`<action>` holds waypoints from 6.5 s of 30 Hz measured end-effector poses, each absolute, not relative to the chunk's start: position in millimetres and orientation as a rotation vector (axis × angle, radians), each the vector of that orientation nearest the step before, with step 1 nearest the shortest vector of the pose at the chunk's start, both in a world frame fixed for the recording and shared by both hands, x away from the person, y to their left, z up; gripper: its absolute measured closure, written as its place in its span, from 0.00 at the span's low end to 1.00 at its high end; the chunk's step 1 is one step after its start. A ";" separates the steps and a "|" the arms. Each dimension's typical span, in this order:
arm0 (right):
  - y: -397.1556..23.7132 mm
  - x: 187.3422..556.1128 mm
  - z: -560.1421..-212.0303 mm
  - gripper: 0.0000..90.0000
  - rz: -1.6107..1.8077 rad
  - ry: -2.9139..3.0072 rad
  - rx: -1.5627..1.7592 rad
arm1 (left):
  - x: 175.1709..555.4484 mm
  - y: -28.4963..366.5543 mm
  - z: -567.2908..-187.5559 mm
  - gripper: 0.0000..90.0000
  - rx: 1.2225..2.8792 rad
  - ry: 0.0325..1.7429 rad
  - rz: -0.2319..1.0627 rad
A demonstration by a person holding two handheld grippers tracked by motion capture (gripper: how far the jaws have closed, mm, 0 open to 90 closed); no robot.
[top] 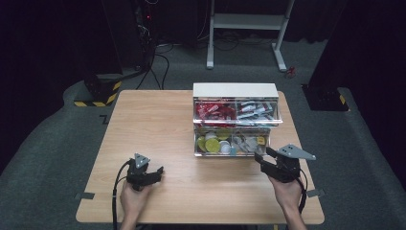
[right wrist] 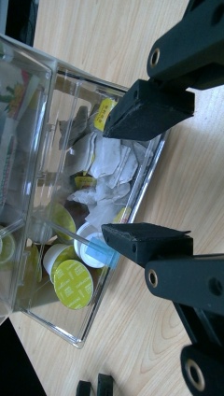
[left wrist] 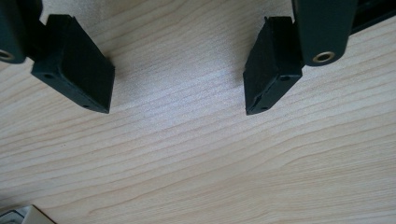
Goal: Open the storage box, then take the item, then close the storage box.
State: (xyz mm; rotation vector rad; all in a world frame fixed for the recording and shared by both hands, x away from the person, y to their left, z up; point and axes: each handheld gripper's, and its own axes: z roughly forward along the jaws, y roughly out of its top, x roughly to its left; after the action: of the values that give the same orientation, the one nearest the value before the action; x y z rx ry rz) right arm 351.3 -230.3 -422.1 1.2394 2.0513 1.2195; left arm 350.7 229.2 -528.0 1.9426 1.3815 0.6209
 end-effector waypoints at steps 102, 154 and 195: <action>-208.1 417.8 -288.1 0.55 1.227 2.072 1.143 | 353.1 227.6 -527.8 0.29 1.951 1.368 0.609; -209.3 430.8 -283.4 0.54 1.339 2.014 1.204 | 364.8 215.7 -478.3 0.29 1.843 1.229 0.408; -208.5 436.7 -283.1 0.54 1.359 2.015 1.226 | 393.1 155.1 -345.8 0.46 1.772 0.877 0.452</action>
State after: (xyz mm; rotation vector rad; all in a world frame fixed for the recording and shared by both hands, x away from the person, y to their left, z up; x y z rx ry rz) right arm 436.7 -208.5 -283.1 1.2257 2.0153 1.3592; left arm 393.1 155.1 -345.8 1.7725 0.8770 0.4521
